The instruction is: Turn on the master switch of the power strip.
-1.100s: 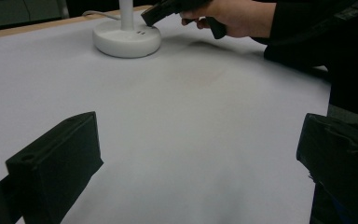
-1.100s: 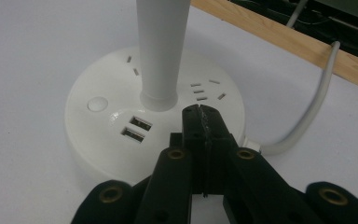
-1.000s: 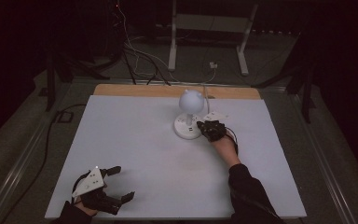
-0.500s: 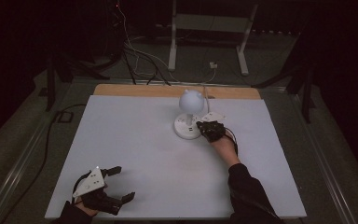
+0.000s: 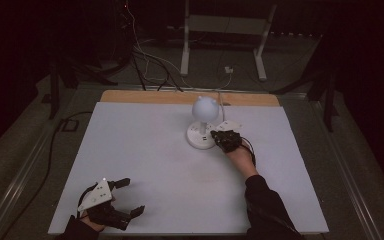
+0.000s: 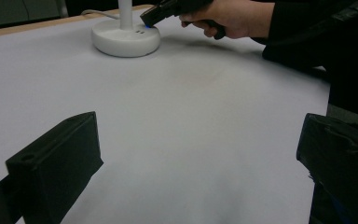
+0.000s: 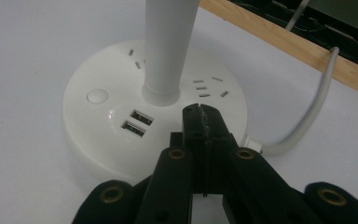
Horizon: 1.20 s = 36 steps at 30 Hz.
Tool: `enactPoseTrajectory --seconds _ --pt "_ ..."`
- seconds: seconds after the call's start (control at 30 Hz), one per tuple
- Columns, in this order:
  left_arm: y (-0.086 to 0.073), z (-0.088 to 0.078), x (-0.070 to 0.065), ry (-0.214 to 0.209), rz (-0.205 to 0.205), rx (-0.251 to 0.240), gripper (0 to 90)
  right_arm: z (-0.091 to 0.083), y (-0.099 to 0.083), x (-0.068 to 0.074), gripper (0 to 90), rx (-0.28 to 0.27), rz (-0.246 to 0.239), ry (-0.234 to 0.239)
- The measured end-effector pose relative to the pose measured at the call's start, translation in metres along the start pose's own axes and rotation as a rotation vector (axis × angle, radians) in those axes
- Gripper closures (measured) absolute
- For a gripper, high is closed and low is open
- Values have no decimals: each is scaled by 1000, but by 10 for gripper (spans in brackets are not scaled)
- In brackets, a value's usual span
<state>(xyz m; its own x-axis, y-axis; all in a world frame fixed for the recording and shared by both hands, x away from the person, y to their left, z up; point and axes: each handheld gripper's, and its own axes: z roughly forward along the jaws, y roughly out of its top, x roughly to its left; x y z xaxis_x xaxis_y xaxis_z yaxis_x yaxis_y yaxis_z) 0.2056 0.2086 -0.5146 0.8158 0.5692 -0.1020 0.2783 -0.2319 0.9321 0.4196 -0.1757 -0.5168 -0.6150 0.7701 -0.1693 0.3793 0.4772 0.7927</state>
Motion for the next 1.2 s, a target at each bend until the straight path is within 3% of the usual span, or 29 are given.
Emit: enactPoseTrajectory --seconds 0.27,0.6,0.8,1.2 --pt "0 0 0 0 -1 2 3 1 1 0 900 18 4 2" --pt "0 0 1 4 -3 1 3 0 5 0 900 24 -33 -7" --pt "0 0 1 5 -5 1 3 -7 7 -2 900 -37 17 -3" --pt "0 0 1 7 -3 0 3 -16 8 -4 900 -48 37 7"
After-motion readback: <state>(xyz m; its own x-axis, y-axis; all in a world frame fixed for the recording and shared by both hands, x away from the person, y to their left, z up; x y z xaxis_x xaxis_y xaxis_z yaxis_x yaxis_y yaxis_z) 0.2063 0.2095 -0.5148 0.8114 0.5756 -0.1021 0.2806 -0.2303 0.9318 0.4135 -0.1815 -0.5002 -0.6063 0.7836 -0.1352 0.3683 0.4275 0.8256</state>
